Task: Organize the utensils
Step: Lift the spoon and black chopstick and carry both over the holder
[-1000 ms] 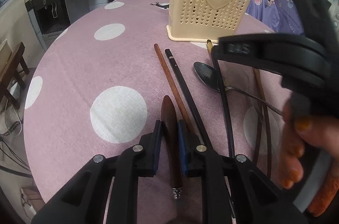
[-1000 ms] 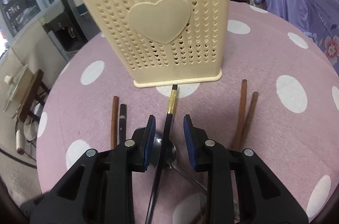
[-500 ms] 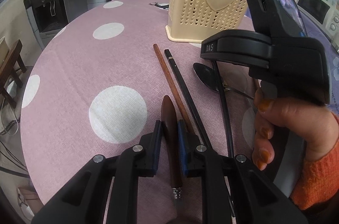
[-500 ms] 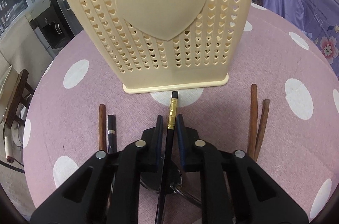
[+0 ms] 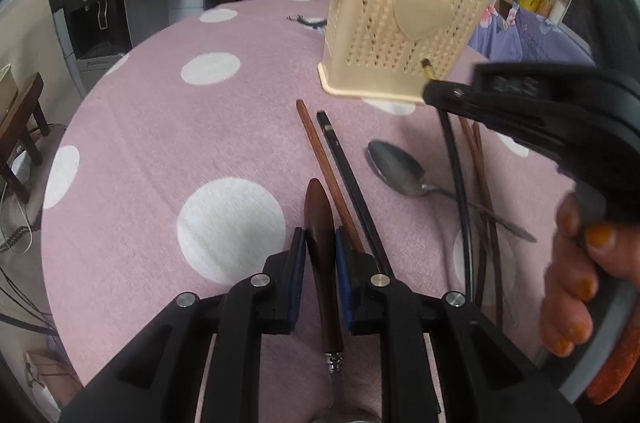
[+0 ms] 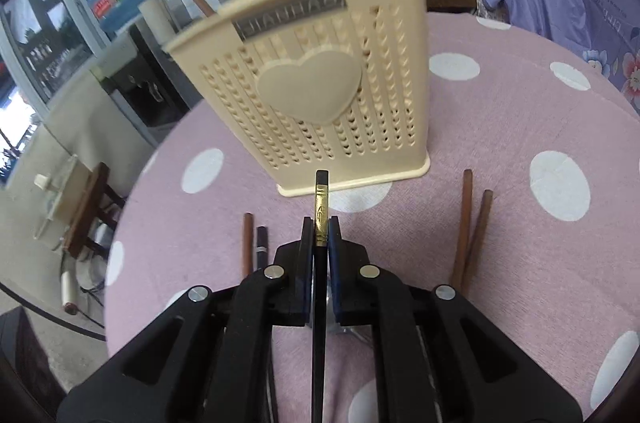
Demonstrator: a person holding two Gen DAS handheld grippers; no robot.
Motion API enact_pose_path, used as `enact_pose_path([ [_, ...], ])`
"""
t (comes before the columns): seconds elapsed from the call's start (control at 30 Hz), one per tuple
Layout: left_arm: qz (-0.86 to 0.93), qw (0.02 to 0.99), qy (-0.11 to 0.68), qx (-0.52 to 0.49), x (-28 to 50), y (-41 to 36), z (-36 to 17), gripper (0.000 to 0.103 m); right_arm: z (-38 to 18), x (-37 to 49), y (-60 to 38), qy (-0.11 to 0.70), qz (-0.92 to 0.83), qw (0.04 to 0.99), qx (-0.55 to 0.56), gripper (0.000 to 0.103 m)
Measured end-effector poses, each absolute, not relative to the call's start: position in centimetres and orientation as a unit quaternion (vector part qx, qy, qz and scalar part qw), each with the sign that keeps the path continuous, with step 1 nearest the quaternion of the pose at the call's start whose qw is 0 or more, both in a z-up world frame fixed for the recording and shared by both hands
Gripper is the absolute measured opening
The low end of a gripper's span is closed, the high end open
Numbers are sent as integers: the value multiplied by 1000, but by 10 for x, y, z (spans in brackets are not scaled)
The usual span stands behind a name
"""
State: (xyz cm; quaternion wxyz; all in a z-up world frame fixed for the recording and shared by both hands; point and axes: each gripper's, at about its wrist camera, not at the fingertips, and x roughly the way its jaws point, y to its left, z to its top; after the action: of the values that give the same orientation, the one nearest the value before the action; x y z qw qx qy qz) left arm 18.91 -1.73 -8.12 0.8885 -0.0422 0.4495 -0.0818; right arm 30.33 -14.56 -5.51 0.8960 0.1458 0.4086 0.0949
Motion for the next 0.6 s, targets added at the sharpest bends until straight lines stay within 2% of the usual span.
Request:
enact_pose_path([
  [0.4,-91,926,360,-76,166,14,-13,16,32,205,-197,295,155,931,148,8],
  [0.6,-89,931,346,-80,162,16,-6,16,44,177,-217,281,161,934,151,8],
])
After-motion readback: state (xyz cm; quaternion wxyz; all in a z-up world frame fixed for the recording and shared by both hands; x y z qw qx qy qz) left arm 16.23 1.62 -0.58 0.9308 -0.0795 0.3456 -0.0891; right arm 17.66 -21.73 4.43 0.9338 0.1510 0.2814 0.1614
